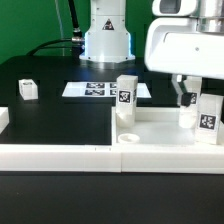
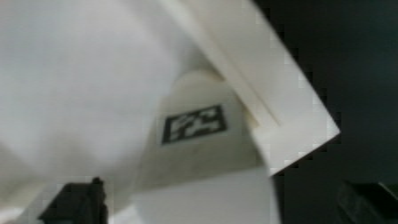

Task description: Assemble square table

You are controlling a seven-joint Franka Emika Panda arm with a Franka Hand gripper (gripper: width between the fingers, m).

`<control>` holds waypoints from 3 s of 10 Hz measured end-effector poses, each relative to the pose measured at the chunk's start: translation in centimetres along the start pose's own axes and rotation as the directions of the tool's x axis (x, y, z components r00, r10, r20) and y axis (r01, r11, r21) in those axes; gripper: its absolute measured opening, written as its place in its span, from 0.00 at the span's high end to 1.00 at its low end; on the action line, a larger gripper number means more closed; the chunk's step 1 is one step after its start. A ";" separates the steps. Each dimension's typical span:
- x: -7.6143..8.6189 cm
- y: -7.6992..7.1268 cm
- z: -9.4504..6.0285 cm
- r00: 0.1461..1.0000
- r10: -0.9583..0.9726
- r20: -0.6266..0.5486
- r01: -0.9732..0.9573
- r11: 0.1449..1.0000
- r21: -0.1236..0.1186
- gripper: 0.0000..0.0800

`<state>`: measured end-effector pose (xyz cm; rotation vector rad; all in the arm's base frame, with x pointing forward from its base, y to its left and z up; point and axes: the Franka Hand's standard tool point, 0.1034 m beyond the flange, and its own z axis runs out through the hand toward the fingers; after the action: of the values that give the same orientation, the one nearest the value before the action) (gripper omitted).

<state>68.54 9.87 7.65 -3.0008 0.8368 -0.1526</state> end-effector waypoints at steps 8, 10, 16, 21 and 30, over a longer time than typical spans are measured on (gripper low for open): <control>0.0 0.3 0.1 0.944 0.331 0.002 -0.331 0.944 -0.007 0.64; 0.0 0.7 0.2 0.833 0.552 0.018 -0.552 0.834 -0.006 0.64; -0.8 0.8 -0.2 0.269 0.959 0.091 -0.961 0.274 -0.047 0.64; -1.0 0.9 0.1 0.012 0.996 0.087 -0.998 0.017 -0.061 0.64; -1.7 -0.6 -0.1 0.454 0.889 0.058 -0.890 0.455 -0.013 0.20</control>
Offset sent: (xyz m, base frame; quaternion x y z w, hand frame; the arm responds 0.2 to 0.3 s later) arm 0.0000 0.0000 0.0000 0.0000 0.0000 0.0650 0.9979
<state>67.41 11.27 7.59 -2.0729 2.2203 -0.0350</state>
